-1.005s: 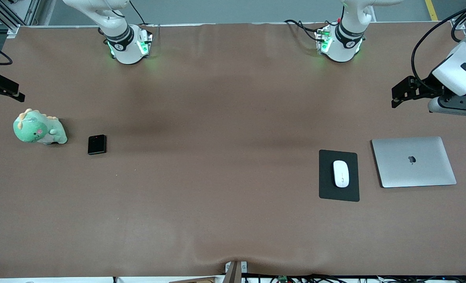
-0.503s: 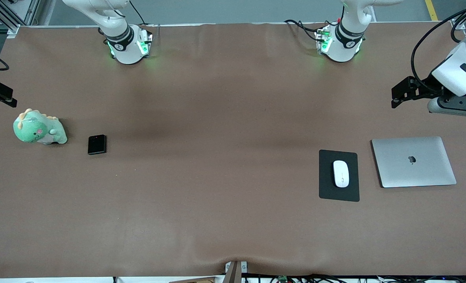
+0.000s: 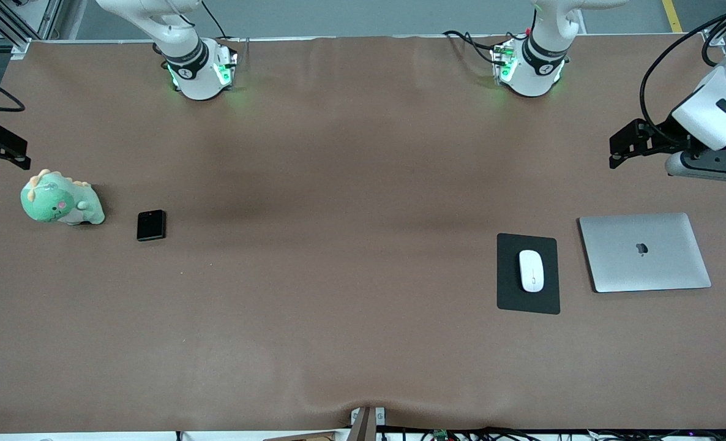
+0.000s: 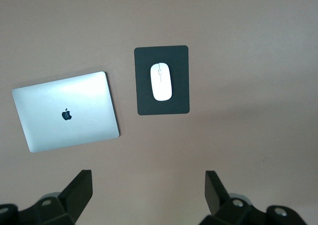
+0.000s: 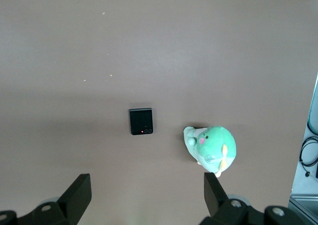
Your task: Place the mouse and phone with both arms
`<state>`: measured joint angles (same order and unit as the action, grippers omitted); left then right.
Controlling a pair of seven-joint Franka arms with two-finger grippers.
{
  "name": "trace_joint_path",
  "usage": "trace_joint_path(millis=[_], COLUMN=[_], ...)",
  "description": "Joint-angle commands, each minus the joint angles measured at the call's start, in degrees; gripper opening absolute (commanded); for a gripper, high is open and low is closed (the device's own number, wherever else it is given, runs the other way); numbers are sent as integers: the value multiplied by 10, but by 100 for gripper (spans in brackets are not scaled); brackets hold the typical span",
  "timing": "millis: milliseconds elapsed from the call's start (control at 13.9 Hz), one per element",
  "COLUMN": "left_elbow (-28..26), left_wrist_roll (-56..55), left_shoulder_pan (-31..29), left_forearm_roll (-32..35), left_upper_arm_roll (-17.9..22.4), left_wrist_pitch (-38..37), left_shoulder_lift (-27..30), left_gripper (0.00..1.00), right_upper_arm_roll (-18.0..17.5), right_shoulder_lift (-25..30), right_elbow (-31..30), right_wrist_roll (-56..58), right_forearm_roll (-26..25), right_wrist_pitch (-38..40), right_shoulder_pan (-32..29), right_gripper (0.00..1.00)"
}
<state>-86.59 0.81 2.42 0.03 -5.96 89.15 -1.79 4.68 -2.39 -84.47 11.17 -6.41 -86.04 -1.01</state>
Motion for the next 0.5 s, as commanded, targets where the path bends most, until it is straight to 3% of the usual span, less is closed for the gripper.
trace_joint_path(millis=[0, 215, 431], left_elbow=[9, 9, 9], left_wrist_roll=[7, 9, 11], left_shoulder_pan=[-5, -5, -5], left_forearm_roll=[9, 9, 9], left_upper_arm_roll=[-5, -4, -5], left_wrist_pitch=[-9, -9, -9], left_shoulder_lift=[-2, -3, -4], left_gripper=[100, 100, 100], right_upper_arm_roll=[-2, -1, -2], right_shoulder_lift=[-8, -8, -8], right_elbow=[11, 11, 9], right_wrist_roll=[2, 16, 15], right_forearm_roll=[6, 54, 67], right_wrist_pitch=[4, 17, 22], right_shoulder_pan=[-30, -48, -49], right_gripper=[100, 100, 100])
